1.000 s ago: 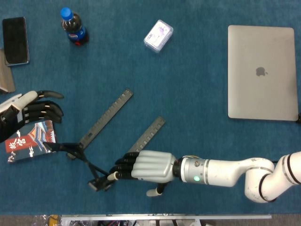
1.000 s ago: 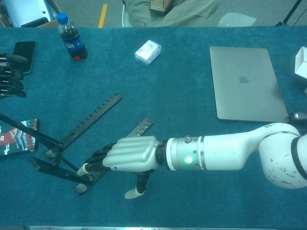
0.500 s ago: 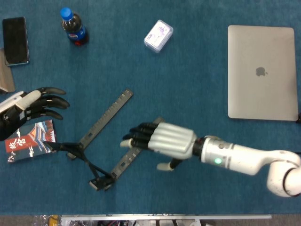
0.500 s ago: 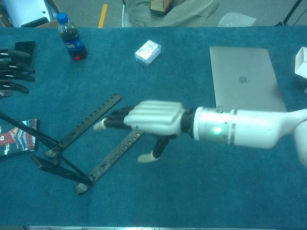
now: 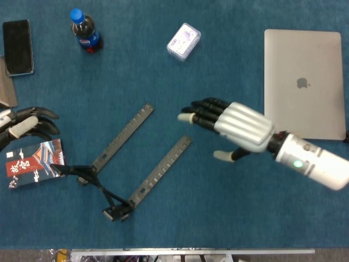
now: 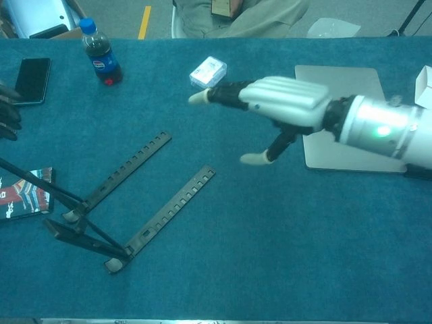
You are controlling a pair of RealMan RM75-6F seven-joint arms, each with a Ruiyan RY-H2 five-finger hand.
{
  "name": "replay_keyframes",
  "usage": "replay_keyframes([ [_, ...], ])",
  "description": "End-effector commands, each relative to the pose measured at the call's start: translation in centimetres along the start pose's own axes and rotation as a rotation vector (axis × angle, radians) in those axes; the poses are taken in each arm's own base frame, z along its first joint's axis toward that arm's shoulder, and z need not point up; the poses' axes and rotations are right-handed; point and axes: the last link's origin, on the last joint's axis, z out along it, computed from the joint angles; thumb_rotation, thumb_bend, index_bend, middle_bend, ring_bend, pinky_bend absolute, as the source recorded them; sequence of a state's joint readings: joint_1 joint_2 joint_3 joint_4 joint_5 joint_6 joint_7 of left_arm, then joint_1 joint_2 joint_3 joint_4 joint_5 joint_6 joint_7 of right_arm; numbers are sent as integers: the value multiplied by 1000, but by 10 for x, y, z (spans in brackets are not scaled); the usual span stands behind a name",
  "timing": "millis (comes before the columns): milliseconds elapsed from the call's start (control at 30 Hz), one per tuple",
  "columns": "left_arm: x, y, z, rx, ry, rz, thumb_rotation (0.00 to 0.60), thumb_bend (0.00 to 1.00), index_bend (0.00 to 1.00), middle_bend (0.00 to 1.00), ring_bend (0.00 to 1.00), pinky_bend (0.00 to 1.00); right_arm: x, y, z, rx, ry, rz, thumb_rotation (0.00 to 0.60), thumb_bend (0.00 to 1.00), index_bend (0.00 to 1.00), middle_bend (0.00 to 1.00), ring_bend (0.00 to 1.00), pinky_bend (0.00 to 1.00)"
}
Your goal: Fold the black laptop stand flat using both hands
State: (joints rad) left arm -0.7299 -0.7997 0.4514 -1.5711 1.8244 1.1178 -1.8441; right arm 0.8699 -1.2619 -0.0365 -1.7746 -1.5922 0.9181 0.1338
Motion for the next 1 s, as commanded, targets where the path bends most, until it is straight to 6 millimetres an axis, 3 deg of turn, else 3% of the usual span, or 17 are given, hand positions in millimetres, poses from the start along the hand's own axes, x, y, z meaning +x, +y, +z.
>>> replay_keyframes([
  [33,7,-5,-5,19,37,25,241,251,343,439,344,334,3,8,-11,-34,5,-1,600,235,0,75,0,104],
  [200,14,-14,-13,67,56,85,246,251,435,513,422,431,8,13,-19,-53,21,-7,600,235,0,75,0,104],
  [433,18,-23,-29,101,47,96,252,251,489,603,499,451,22,20,-23,-75,69,-11,600,235,0,75,0,104],
  [767,20,-38,-43,155,-64,108,252,251,495,608,503,455,38,29,-24,-110,120,-12,600,235,0,75,0,104],
  [1000,13,-45,-44,204,-206,87,254,252,495,608,503,463,37,32,-22,-121,118,-12,600,235,0,75,0,104],
])
